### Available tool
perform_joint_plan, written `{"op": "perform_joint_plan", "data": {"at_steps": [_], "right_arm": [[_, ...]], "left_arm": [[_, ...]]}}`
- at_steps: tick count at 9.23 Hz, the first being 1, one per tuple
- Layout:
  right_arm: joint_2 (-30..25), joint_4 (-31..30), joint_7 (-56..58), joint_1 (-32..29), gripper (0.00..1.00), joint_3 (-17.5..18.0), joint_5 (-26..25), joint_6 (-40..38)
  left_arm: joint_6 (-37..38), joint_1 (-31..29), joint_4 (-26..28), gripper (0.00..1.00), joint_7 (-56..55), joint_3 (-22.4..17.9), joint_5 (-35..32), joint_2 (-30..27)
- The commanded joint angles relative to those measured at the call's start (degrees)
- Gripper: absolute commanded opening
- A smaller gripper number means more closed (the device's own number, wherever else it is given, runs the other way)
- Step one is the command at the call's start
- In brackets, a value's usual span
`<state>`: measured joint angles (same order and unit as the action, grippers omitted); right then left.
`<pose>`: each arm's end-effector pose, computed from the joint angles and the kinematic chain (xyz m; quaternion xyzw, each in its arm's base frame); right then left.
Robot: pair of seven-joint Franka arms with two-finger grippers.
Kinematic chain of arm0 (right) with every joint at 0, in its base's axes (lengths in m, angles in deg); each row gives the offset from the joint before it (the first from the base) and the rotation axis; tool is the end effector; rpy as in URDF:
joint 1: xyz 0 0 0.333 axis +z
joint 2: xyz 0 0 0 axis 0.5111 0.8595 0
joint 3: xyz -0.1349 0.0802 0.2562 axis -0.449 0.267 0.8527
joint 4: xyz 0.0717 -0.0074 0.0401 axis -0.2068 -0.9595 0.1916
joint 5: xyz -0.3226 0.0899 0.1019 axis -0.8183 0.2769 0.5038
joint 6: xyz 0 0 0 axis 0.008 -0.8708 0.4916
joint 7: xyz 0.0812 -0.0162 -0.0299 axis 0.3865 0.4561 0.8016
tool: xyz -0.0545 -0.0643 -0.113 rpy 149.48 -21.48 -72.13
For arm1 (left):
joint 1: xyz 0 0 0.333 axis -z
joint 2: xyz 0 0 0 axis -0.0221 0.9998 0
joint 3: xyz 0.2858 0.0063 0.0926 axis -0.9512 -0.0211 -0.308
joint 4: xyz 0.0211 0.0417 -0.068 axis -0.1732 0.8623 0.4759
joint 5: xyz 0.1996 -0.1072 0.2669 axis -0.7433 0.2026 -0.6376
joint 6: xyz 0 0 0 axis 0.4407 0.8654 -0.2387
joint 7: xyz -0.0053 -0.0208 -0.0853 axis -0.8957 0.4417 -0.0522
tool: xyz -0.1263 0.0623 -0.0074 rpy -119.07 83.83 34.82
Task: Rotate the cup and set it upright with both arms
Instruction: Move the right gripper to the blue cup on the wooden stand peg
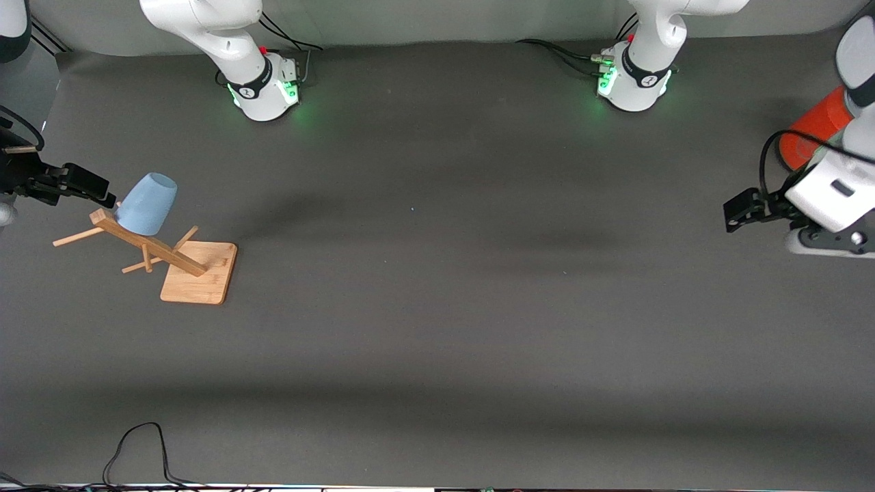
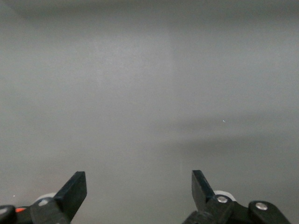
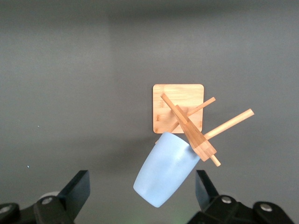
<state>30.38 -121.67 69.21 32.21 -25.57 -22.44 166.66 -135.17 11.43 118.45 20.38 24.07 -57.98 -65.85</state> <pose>0.5006 -0.0244 0.5667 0.9985 -0.0509 -0.0185 0.0044 0.5462 -0.0386 0.5100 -0.9985 0.0493 0.0121 0.0213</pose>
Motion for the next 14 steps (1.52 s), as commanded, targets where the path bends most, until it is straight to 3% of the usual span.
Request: {"op": "perform_joint_plan", "data": {"at_steps": [1, 4, 8, 12, 14], "right_arm": [[-5.10, -5.12, -3.06, 0.82, 1.00, -1.13, -0.05, 0.11], [-8.37, -8.74, -9.73, 0.81, 1.00, -4.81, -0.05, 0.03], [-8.82, -11.81, -34.05, 0.90, 1.00, -5.18, -0.05, 1.69], [-14.70, -28.92, -39.29, 0.90, 1.00, -5.26, -0.05, 16.16], [-14.62, -32.90, -39.29, 0.90, 1.00, -5.53, 0.99, 20.75]], "left_arm": [[0.71, 0.92, -2.13, 1.00, 0.17, -0.03, -0.33, 2.66], [0.80, 1.01, -1.87, 1.00, 0.43, 0.06, 0.10, 3.63], [1.68, 0.83, -1.60, 1.00, 1.39, 0.06, 0.28, 3.89], [1.68, 0.92, -1.69, 1.00, 1.40, 0.06, 0.37, 4.07], [1.59, 1.01, -1.69, 1.00, 1.40, 0.06, 0.37, 4.07]]}}
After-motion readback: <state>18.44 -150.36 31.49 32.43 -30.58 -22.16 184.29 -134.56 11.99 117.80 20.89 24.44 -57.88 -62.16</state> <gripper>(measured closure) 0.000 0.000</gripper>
